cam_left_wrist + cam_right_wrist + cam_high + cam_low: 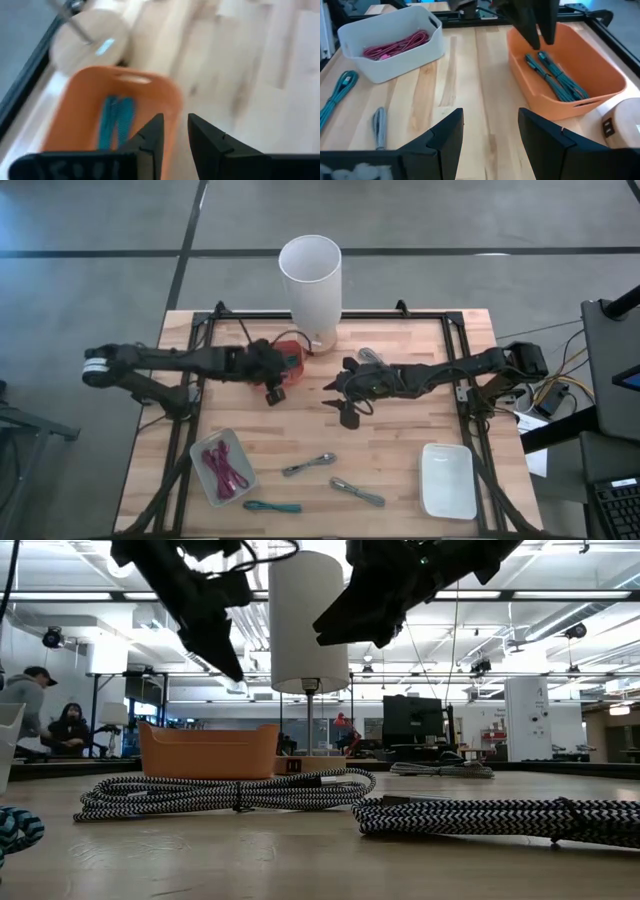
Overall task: Pick & Place USB Port
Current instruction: Put the blue charger cable into the orange bin
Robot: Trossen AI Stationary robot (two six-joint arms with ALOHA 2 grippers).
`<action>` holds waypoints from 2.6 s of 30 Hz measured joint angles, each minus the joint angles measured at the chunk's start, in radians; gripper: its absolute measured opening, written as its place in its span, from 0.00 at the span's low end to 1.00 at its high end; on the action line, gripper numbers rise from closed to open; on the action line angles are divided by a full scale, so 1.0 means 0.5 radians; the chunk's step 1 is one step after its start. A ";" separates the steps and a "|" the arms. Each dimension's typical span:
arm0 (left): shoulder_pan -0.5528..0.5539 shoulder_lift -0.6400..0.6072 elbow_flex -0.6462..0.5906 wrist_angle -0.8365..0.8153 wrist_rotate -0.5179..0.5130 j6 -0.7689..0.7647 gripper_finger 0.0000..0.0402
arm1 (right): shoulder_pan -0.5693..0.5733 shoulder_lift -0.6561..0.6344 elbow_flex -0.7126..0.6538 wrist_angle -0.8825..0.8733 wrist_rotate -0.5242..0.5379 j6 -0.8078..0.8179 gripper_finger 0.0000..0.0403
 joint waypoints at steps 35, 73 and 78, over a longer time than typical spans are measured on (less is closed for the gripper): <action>-0.621 0.069 -0.443 0.996 0.506 -0.396 0.15 | 0.178 0.000 -0.288 0.014 0.001 0.148 0.46; -1.571 1.029 -0.038 1.063 0.606 -0.993 0.36 | 0.178 0.000 -0.286 0.018 0.002 0.147 0.46; -1.593 1.091 -0.034 1.079 0.590 -0.993 0.35 | 0.178 0.000 -0.286 0.018 0.002 0.147 0.46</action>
